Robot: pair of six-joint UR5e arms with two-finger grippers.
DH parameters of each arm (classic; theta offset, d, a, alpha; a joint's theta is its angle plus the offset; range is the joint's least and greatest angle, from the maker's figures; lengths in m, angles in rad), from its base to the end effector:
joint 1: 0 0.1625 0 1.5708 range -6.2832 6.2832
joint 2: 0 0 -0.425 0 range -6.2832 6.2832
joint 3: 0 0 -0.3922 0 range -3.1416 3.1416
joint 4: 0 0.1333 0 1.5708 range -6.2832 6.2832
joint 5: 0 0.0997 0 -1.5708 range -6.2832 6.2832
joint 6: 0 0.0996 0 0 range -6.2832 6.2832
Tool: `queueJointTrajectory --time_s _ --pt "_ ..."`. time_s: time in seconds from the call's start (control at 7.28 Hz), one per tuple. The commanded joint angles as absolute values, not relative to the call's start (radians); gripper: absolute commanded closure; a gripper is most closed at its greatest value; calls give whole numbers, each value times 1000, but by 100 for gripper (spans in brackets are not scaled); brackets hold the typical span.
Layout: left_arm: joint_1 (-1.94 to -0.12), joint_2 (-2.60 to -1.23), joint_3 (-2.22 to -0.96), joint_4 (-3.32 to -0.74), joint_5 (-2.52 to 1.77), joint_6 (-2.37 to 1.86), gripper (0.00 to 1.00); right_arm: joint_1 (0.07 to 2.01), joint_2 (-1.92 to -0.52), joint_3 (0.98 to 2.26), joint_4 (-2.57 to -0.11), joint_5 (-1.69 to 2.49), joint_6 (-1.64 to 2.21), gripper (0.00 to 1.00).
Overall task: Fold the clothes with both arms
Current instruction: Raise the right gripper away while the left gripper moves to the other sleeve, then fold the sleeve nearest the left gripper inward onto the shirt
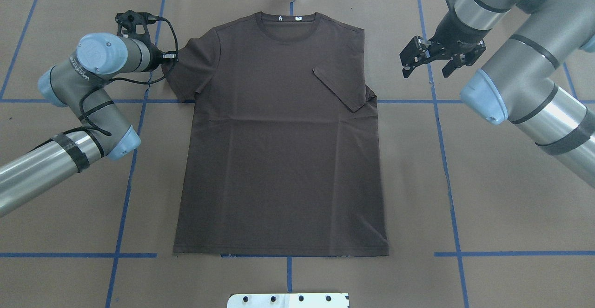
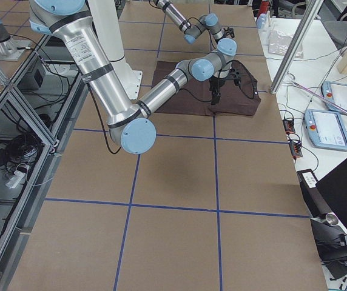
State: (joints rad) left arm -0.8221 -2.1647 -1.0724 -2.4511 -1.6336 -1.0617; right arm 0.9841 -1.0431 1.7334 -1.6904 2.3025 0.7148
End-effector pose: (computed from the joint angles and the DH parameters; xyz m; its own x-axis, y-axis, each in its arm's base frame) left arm 0.4286 -0.6480 0.4505 0.6722 -0.0089 -0.7403 0.4216 0.8266 0.3729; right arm -0.2989 -0.5702 0.2884 0.6224 -0.0787 0.7787 0.0767 0.9963 0.0394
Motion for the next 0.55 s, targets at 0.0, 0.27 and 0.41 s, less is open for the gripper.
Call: queueJointTrajectory --time_s 0.0,0.27,0.41 --pt "-822 -2166 -1119 -2430 -1643 -1062 100 985 -1042 1736 -1690 2303 715 0" --pt "-821 -2285 -1176 -2174 -1678 -1078 100 985 -1043 1736 -1690 2303 715 0" --pt "-819 -2352 -1183 -2102 -1687 -1119 100 986 -1043 1736 -1690 2303 715 0"
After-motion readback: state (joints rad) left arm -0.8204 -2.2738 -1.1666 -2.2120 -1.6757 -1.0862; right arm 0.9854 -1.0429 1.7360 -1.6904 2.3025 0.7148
